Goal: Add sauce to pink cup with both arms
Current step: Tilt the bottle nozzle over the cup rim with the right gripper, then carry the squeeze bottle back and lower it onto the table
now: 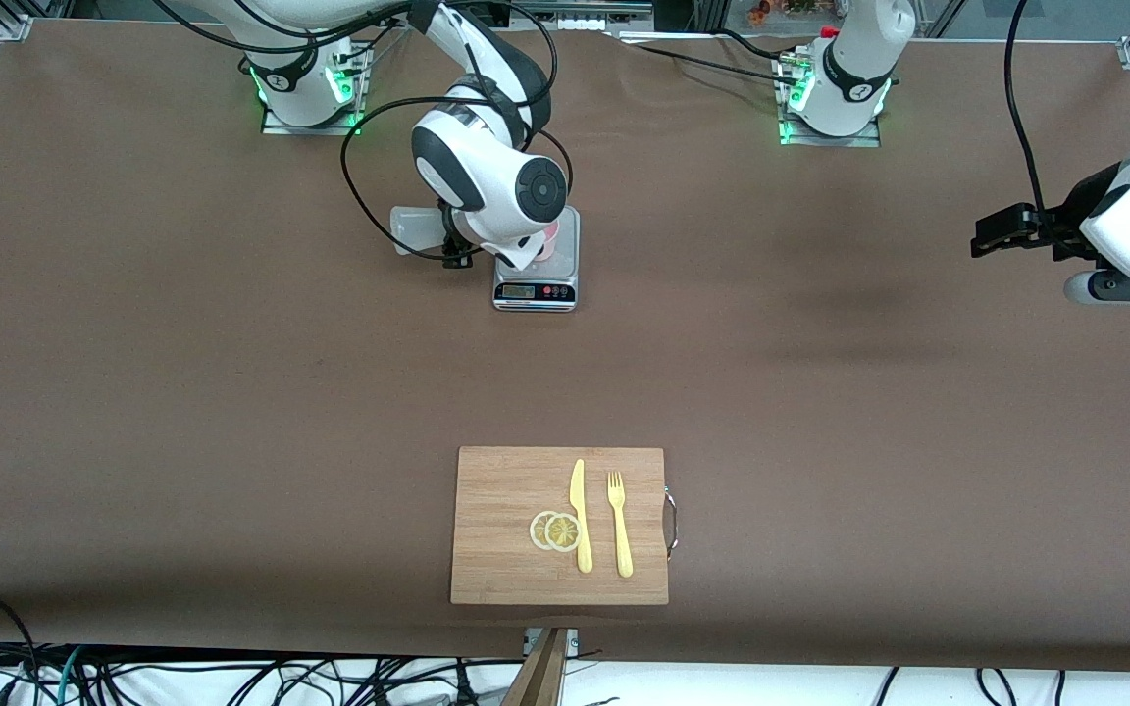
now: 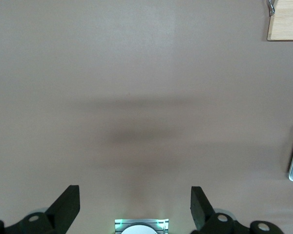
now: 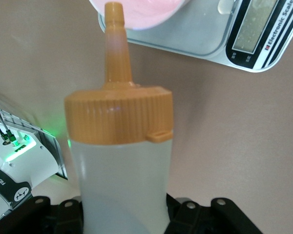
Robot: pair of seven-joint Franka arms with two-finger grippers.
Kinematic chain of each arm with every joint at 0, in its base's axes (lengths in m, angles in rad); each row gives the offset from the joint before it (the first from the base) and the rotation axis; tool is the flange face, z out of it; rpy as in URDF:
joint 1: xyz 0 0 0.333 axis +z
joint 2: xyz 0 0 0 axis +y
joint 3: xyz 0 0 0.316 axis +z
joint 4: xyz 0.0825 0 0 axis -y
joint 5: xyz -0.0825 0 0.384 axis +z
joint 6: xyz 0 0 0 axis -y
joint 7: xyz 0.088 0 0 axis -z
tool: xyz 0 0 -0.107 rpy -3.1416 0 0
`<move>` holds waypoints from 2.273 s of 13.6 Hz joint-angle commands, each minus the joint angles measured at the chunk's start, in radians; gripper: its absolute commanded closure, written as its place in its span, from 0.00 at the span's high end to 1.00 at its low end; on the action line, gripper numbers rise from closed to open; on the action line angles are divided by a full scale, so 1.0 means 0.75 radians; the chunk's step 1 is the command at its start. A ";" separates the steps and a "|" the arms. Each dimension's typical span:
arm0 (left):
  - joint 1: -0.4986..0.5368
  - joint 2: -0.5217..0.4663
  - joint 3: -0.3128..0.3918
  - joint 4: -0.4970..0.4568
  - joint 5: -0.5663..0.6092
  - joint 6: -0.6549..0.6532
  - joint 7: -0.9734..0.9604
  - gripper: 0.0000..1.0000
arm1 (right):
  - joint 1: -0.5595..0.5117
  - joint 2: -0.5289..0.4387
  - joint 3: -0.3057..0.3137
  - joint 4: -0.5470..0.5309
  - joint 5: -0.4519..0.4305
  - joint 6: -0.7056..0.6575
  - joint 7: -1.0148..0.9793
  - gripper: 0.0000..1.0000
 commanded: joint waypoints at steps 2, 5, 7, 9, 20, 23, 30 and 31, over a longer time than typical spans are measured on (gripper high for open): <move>0.005 0.018 -0.002 0.040 0.030 -0.022 0.034 1.00 | 0.027 0.027 0.005 0.075 -0.044 -0.052 0.048 0.00; 0.007 0.018 -0.002 0.040 0.030 -0.022 0.034 1.00 | 0.055 0.050 0.007 0.103 -0.064 -0.050 0.093 0.00; 0.005 0.018 -0.002 0.040 0.030 -0.022 0.034 1.00 | 0.055 0.064 0.007 0.107 -0.076 -0.052 0.095 0.00; 0.007 0.018 -0.002 0.040 0.030 -0.022 0.034 1.00 | 0.060 0.064 0.010 0.109 -0.107 -0.052 0.095 0.00; -0.001 0.018 -0.002 0.040 0.028 -0.022 0.031 1.00 | -0.194 0.040 0.003 0.116 0.203 0.021 -0.321 0.00; -0.001 0.018 -0.004 0.042 0.028 -0.022 0.031 1.00 | -0.392 0.017 -0.001 0.114 0.394 0.048 -0.591 0.00; -0.001 0.018 -0.002 0.040 0.028 -0.022 0.034 1.00 | -0.872 0.005 -0.005 0.075 0.919 0.038 -1.223 0.00; -0.001 0.018 -0.004 0.040 0.026 -0.022 0.034 1.00 | -0.940 0.017 -0.009 0.054 0.978 0.032 -1.329 0.00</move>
